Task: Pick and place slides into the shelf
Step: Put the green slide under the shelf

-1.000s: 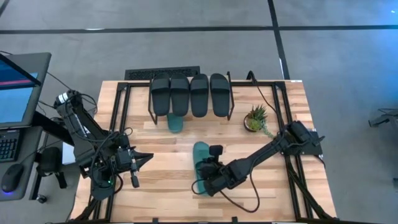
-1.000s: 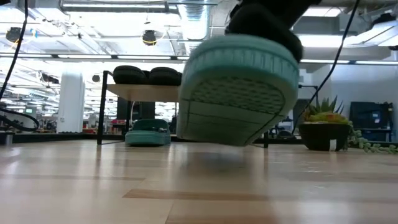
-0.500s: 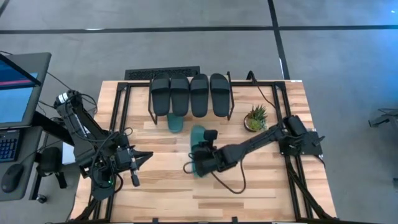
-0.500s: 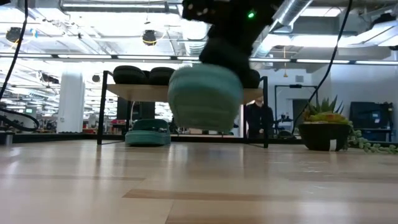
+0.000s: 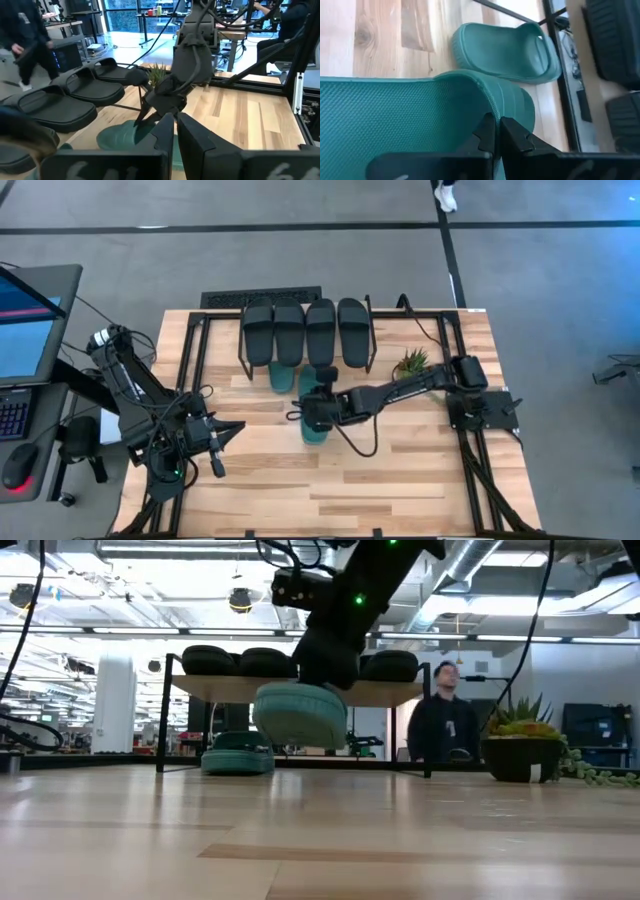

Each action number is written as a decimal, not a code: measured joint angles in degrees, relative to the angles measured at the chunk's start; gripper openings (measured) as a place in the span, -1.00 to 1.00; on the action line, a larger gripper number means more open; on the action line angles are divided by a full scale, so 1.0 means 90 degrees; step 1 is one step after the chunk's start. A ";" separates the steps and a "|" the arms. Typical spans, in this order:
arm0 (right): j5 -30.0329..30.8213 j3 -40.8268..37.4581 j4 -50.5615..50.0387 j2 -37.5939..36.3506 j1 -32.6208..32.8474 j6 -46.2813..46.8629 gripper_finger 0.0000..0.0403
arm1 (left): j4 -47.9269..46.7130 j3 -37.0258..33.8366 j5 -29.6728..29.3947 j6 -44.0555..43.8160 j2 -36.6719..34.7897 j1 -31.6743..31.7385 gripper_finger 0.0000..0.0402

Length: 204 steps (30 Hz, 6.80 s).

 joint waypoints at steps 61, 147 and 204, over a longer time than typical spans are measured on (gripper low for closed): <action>-0.1390 0.0000 0.0520 0.0000 -0.0981 -0.1018 -0.74 | -0.0668 0.0000 -0.0378 -0.0641 0.0000 0.0000 -0.93; -0.2388 0.1494 -0.0833 0.1319 0.0554 0.1492 -1.00 | -0.0563 0.0007 -0.0540 -0.1074 -0.0002 -0.0002 -0.93; -0.2898 0.1127 -0.1383 0.1370 0.0266 0.1781 -1.00 | -0.0571 0.0000 -0.0548 -0.1069 -0.0002 -0.0001 -0.93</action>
